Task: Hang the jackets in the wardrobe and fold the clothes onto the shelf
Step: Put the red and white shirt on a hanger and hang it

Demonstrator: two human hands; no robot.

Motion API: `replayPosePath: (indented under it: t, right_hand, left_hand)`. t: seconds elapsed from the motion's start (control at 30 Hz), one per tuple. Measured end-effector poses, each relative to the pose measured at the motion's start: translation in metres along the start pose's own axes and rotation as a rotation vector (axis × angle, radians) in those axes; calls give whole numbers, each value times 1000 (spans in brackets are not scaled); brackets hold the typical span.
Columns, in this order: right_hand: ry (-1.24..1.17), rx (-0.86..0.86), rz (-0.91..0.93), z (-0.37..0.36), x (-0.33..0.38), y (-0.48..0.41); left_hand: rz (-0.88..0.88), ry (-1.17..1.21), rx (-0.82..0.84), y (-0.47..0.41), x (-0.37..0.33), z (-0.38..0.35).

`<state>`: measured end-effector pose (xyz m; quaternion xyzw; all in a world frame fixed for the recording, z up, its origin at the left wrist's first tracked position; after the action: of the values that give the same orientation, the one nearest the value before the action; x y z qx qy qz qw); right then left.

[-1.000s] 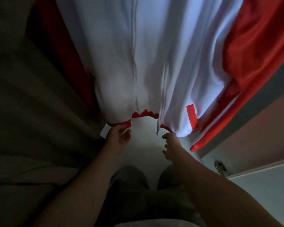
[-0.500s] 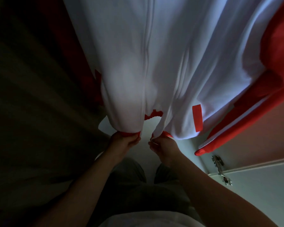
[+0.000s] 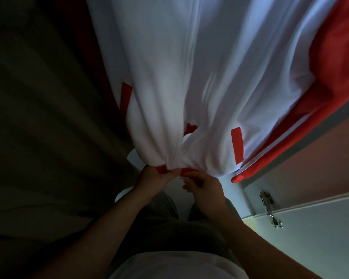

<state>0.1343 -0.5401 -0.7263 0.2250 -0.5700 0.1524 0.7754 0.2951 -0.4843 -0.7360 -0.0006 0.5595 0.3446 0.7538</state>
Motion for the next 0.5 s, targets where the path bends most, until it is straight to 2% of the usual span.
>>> replayPosePath:
  t: [0.1,0.2,0.33,0.5]
  right_hand:
    - [-55,2,29,-1,8,6]
    - [-67,48,46,-3,12,10]
    - [107,65,126,-4,16,14]
    - [354,111,389,0,21,21]
  left_hand:
    - [48,-35,22,4,-5,0]
    - [105,86,52,6,-5,3]
    - [134,107,93,6,-9,7]
    - [149,106,87,6,-13,8]
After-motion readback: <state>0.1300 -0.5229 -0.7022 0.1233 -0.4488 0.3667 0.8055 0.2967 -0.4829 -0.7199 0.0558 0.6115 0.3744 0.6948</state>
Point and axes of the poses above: each hand's wrist, its own y-axis away from the middle knuckle, its own z-axis out of the back of the hand, x = y × z, the point moved 2 cm from there along -y, towards the middle knuckle, and after that the axes turned 10 degrees about -y, right-handed, at the moved point
